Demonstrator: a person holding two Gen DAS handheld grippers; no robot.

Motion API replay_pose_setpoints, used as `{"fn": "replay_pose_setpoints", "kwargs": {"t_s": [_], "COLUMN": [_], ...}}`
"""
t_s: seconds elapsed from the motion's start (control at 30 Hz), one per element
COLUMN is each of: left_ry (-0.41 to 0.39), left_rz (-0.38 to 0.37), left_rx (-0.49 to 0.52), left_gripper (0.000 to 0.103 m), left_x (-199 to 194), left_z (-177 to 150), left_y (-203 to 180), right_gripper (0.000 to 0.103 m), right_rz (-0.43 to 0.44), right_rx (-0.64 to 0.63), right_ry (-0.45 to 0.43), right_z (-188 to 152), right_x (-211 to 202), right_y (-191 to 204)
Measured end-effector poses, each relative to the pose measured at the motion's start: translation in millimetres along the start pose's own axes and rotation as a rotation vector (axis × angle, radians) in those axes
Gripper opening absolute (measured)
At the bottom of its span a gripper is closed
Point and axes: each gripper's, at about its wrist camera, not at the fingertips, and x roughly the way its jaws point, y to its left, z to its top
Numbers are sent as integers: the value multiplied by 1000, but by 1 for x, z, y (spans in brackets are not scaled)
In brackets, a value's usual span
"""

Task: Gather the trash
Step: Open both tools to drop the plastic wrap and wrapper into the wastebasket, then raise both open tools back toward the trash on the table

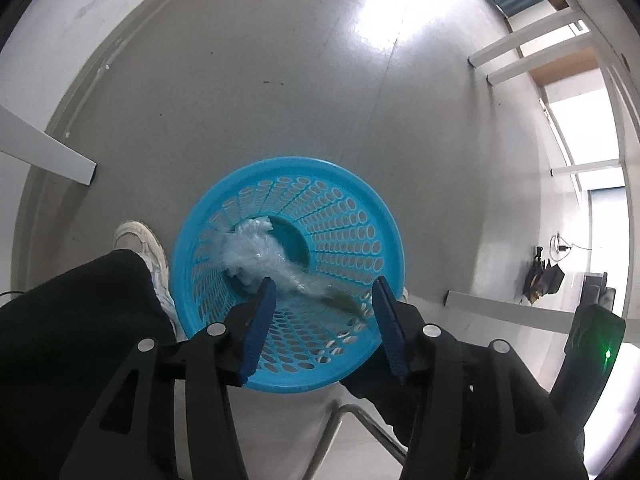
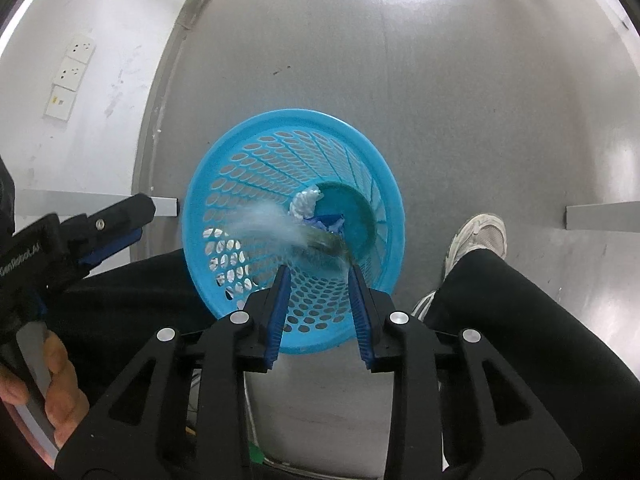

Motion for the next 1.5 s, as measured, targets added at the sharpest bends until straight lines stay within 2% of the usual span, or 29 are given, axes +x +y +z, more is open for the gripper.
{"fn": "replay_pose_setpoints", "kwargs": {"t_s": [0.3,0.53,0.6,0.73,0.83,0.97,1.07,1.13,1.23,1.3,1.4,1.5], "left_ry": [-7,-146,-154,-161,-182,-193,-207,-237,-313,-359,-400,-438], "left_rz": [-32,38,13,4,10,9,12,33,71,64,34,11], "left_rx": [12,140,150,165,203,253,289,339,404,425,445,464], "left_gripper": [50,50,54,54,60,62,72,76,90,97,97,97], "left_x": [-21,-64,-72,-86,-102,-120,-132,-143,-162,-174,-192,-212], "left_z": [-19,-42,-48,-61,-74,-85,-92,-102,-119,-127,-138,-149], "left_y": [-3,-17,-17,-16,-18,-22,-26,-33,-42,-44,-45,-48], "right_gripper": [33,38,38,40,45,53,56,61,69,73,83,83], "right_rz": [-36,-23,-13,-5,5,23,39,25,-7,-1,31,52], "right_rx": [-43,-84,-92,-98,-110,-123,-133,-141,-169,-173,-181,-199], "right_ry": [-66,-158,-176,-228,-266,-301,-318,-346,-395,-426,-470,-517], "right_z": [-24,-53,-63,-80,-93,-110,-123,-133,-145,-153,-164,-173], "right_x": [-36,-79,-90,-114,-133,-154,-170,-183,-204,-220,-244,-269], "right_y": [13,18,18,16,17,19,18,16,16,15,15,18]}}
